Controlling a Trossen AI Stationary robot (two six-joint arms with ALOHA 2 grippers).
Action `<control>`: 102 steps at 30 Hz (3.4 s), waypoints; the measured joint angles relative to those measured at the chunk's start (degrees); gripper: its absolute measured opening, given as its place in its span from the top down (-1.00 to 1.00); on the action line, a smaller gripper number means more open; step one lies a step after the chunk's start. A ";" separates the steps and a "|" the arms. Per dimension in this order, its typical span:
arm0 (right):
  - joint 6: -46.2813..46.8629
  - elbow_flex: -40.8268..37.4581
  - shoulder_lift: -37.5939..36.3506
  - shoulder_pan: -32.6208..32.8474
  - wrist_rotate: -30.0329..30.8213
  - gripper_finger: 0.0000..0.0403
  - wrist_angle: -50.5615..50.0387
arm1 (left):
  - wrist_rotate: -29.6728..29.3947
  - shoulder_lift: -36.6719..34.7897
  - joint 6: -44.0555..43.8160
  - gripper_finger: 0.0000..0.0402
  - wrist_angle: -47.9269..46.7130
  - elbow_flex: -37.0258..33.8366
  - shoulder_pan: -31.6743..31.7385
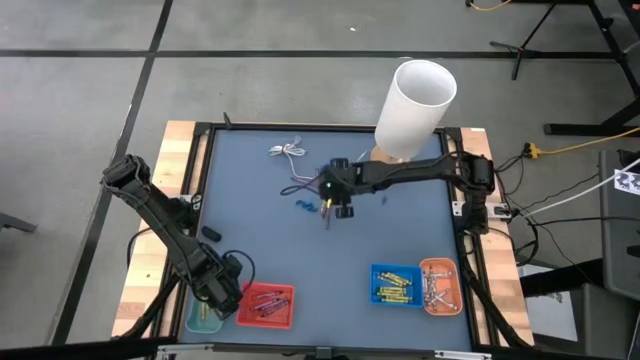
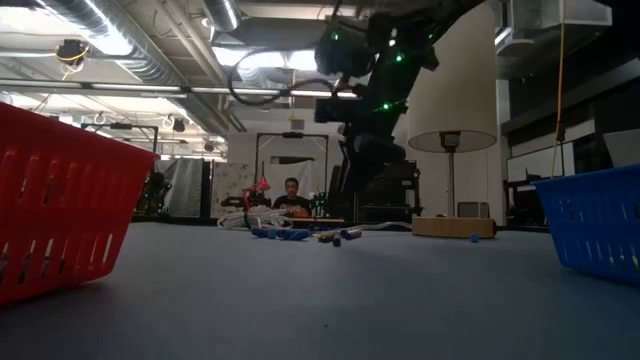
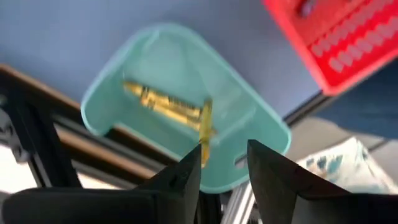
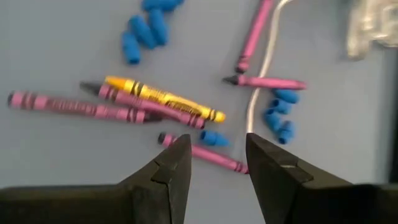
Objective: Sort crayons
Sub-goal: Put the red crayon into the red basket
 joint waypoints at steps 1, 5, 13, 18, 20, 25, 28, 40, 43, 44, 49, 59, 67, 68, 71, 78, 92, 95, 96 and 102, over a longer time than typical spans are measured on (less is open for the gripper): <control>-1.72 0.00 0.00 -1.10 -2.01 0.25 -0.45 | -1.41 0.00 0.02 0.44 0.04 0.00 0.00; -9.11 -0.01 0.73 -5.19 -12.14 0.25 -2.70 | -5.86 0.00 0.03 0.46 0.22 0.00 0.00; -17.52 0.00 3.77 -9.52 -17.70 0.25 -1.66 | -9.96 -0.02 0.07 0.53 0.44 0.00 -0.04; -20.33 0.00 6.36 -9.76 -17.52 0.25 -1.20 | -11.03 -0.02 0.07 0.56 0.66 0.00 -0.05; -20.48 0.10 6.88 -9.71 -17.23 0.25 -1.09 | -11.20 -0.02 0.07 0.56 0.63 0.00 -0.04; -20.40 0.22 6.99 -9.71 -17.15 0.25 -2.62 | -12.84 -0.02 0.09 0.56 0.88 0.00 -0.07; -20.18 0.26 7.02 -9.68 -17.17 0.32 -3.68 | -14.43 -0.02 0.11 0.57 0.87 0.00 -0.07; -19.62 0.22 7.02 -9.62 -18.81 0.96 -6.31 | -34.08 -0.02 0.21 0.58 2.97 0.00 1.50; -19.57 0.20 7.08 -9.65 -19.67 0.91 -6.80 | -38.90 -0.02 3.54 0.58 3.04 0.00 2.75; -19.57 0.20 7.08 -9.66 -19.76 0.89 -6.94 | -40.17 -0.02 5.43 0.58 3.06 0.00 3.27; -19.46 0.88 7.13 -9.25 -19.64 0.91 -8.14 | -44.42 -0.02 15.49 0.58 3.06 0.00 6.53; -19.39 10.88 7.34 -3.14 -24.94 0.95 -21.11 | -45.64 -0.02 34.23 0.58 3.05 0.00 15.52; -14.31 14.97 7.35 6.31 -26.95 0.96 -20.98 | -45.58 -0.02 48.08 0.58 1.73 0.00 21.57; -13.19 15.10 7.34 7.38 -27.00 0.95 -20.42 | -45.60 -0.02 49.60 0.58 0.87 0.00 22.21; -9.93 15.19 7.34 10.20 -26.69 0.94 -19.39 | -45.58 -0.02 52.31 0.58 -2.87 0.00 23.91; -3.73 15.21 7.34 15.46 -26.57 0.95 -11.47 | -45.49 -0.02 60.67 0.58 -7.29 0.00 27.75; 11.99 15.27 7.23 21.45 -26.67 0.95 12.07 | -39.68 0.00 82.18 0.58 -4.41 0.00 45.74; 13.02 15.33 7.62 23.21 -26.64 0.95 18.45 | -34.24 0.00 86.77 0.58 0.18 0.00 49.87; 13.11 15.34 7.82 23.75 -26.64 0.95 20.67 | -32.41 0.00 88.12 0.58 1.95 0.00 51.14; 14.52 15.26 10.43 24.90 -27.38 0.94 28.98 | -26.10 0.00 91.60 0.58 11.58 0.00 56.55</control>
